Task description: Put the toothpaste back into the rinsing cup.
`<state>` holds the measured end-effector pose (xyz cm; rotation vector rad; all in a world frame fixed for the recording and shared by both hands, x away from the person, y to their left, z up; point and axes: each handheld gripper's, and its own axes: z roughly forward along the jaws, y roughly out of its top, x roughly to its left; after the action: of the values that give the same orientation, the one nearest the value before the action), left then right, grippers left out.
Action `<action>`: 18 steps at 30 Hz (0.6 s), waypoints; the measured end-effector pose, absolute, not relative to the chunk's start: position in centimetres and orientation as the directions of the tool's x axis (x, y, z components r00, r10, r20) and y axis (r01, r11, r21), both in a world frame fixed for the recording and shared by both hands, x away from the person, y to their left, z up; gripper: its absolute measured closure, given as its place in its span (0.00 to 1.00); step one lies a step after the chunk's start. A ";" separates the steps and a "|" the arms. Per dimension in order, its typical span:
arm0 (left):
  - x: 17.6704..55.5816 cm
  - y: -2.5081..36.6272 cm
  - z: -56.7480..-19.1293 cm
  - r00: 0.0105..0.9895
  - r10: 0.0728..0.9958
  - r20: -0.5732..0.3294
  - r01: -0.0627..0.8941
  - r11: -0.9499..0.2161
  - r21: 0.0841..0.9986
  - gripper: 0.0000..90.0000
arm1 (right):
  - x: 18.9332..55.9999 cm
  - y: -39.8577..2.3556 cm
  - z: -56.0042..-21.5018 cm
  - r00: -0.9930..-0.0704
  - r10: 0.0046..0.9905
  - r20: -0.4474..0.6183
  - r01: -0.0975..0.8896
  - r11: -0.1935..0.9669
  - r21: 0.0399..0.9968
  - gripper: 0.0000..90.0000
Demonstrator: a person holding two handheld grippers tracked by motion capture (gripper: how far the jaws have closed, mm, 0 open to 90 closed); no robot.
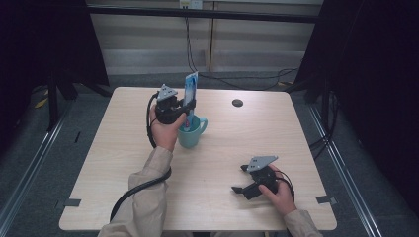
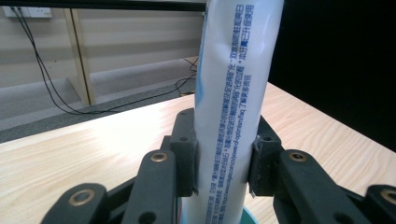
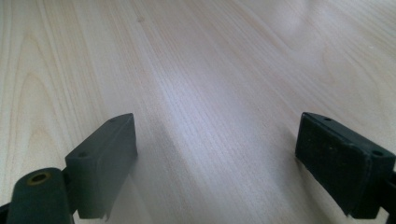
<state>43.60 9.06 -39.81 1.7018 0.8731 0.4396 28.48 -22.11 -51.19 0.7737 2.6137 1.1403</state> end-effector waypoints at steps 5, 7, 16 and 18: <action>43.6 9.0 -40.4 0.650 0.747 -0.143 0.331 -0.108 0.937 0.77 | 28.5 -22.1 -51.2 -0.847 0.531 0.036 0.388 0.569 0.725 0.13; 43.6 8.9 -40.7 0.650 0.747 -0.142 0.334 -0.112 0.936 0.77 | 28.5 -22.1 -51.2 -0.847 0.530 0.037 0.388 0.569 0.725 0.14; 43.5 8.9 -41.6 0.650 0.746 -0.145 0.348 -0.123 0.929 0.76 | 28.5 -22.1 -51.2 -0.847 0.531 0.038 0.389 0.568 0.725 0.14; 43.5 8.9 -41.7 0.648 0.747 -0.149 0.353 -0.121 0.928 0.76 | 28.5 -22.1 -51.2 -0.846 0.531 0.038 0.389 0.568 0.725 0.14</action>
<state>43.48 8.94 -41.68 1.7237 0.8984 0.4291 28.49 -22.13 -51.18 0.7760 2.6149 1.1404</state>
